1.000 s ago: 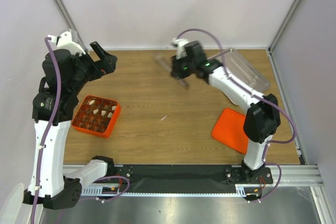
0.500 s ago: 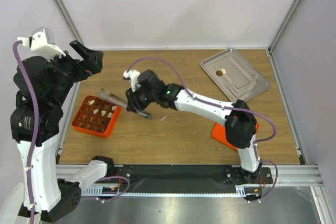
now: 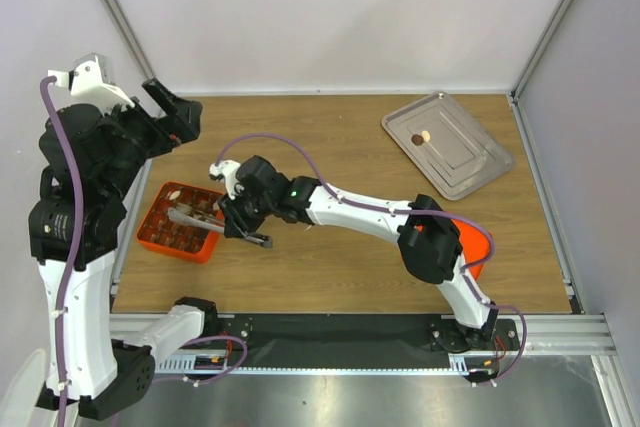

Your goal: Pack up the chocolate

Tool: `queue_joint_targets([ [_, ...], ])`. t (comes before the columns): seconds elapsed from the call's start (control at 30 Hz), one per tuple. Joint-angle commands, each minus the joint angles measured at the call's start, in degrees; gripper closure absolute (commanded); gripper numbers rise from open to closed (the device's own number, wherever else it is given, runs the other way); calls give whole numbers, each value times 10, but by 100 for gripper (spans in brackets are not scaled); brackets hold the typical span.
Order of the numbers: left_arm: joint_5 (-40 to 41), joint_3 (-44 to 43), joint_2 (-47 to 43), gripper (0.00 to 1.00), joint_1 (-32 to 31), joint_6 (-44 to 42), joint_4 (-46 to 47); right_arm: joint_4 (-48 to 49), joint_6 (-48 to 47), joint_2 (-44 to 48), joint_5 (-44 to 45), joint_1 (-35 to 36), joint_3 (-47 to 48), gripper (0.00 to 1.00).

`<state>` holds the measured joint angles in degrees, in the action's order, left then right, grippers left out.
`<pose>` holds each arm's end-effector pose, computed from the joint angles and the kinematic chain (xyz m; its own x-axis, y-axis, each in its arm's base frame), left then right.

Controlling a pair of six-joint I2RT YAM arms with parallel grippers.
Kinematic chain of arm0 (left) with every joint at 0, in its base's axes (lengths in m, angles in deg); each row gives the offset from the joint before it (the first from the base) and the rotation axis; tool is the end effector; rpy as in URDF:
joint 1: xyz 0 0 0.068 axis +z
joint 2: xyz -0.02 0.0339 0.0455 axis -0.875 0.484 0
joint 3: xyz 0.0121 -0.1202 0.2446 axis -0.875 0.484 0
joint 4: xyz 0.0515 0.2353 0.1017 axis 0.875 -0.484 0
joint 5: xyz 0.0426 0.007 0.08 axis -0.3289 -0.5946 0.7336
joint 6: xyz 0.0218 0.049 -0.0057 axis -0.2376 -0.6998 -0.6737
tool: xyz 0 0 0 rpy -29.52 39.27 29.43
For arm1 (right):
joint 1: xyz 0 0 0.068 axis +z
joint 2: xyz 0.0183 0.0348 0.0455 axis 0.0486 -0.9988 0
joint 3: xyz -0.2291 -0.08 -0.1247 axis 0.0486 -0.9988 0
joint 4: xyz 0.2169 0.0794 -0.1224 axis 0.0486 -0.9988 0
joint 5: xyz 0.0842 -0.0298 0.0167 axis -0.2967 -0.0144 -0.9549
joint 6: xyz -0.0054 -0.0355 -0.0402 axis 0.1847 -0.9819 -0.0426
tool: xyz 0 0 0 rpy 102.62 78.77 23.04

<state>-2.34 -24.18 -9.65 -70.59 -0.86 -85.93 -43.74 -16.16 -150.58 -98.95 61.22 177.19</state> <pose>0.1231 -0.0174 0.5333 -0.1769 -0.3699 -0.9121 0.0079 0.9261 -0.3771 0.2107 0.4562 0.2648 -0.4417 -0.4557 -0.7728 -0.8936 0.3002 0.3338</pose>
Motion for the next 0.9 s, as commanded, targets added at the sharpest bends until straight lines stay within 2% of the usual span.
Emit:
queue_joint_targets([
  [0.0, -6, -3, -7, 0, 4, -15, 9, 13, -8, -19, 5, 2, 38, 64],
  [0.37, -4, 23, -15, 0, 4, -14, 22, -5, -15, -58, 8, 3, 47, 62],
  [0.57, -11, 25, -11, 0, 4, -11, 28, 0, -22, -56, 13, 2, 52, 56],
  [0.87, -26, 6, -2, 0, 4, -12, 17, 1, -37, -19, 51, -1, 80, 55],
])
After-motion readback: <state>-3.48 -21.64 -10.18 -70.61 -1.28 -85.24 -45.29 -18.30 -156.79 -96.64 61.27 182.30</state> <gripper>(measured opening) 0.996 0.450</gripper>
